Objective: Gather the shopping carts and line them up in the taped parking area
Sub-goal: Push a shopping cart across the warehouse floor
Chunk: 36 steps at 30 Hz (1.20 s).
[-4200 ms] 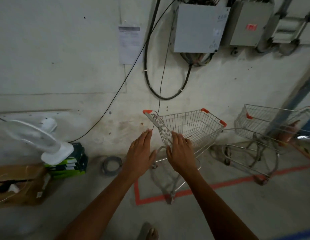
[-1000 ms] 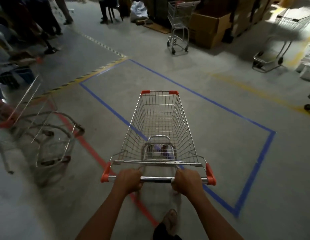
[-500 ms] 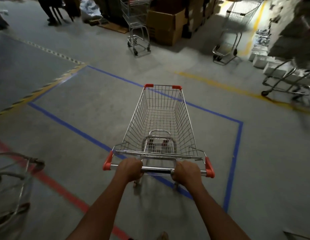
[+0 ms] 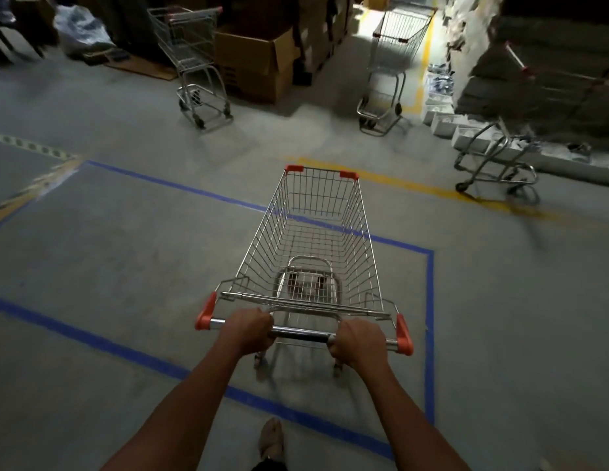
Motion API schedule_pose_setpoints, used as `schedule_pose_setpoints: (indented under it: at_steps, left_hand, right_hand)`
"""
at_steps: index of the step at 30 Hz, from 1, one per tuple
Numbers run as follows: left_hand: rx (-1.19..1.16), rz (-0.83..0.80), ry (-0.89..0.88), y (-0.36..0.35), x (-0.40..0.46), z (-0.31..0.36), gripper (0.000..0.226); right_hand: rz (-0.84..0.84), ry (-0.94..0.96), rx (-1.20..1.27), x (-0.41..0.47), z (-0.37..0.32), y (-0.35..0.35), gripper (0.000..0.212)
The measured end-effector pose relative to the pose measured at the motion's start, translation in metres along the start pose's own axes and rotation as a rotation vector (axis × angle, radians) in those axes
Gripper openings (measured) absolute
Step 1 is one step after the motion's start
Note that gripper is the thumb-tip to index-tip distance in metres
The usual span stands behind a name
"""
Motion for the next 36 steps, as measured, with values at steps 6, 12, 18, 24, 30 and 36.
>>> schedule_pose_setpoints:
  at_steps: [6,12,18,24,30,36]
  left_hand:
    - [0.016,0.02,-0.048,0.036,0.107,-0.019,0.031]
    - [0.016,0.022,-0.102,0.077,0.203,-0.025,0.031]
    - [0.031,0.036,-0.077,0.117,0.309,-0.025,0.034]
    - [-0.041,0.022,0.046,0.166,0.421,-0.002,0.03]
    - [-0.072,0.002,0.146,0.206,0.513,0.015,0.033]
    - [-0.12,-0.007,0.253,0.228,0.597,0.012,0.036]
  right_hand:
    - [0.041,-0.031,-0.031,0.089,0.032,0.039,0.038]
    - [0.035,-0.034,-0.076,0.178,0.077,0.076,0.041]
    - [0.024,0.016,-0.056,0.273,0.133,0.123,0.038]
    - [-0.002,0.157,-0.083,0.381,0.208,0.191,0.04]
    - [-0.074,0.263,-0.115,0.483,0.266,0.248,0.037]
    - [-0.126,0.398,-0.169,0.583,0.298,0.294,0.034]
Point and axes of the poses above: each hand's wrist, its own x-axis towards the middle knuckle, its own y-axis out of the back of the hand, z = x × y, the point moved 2 cm from there along x, towards the middle knuckle, and after that the axes turned 14 degrees about x, right-handed, at the moved point
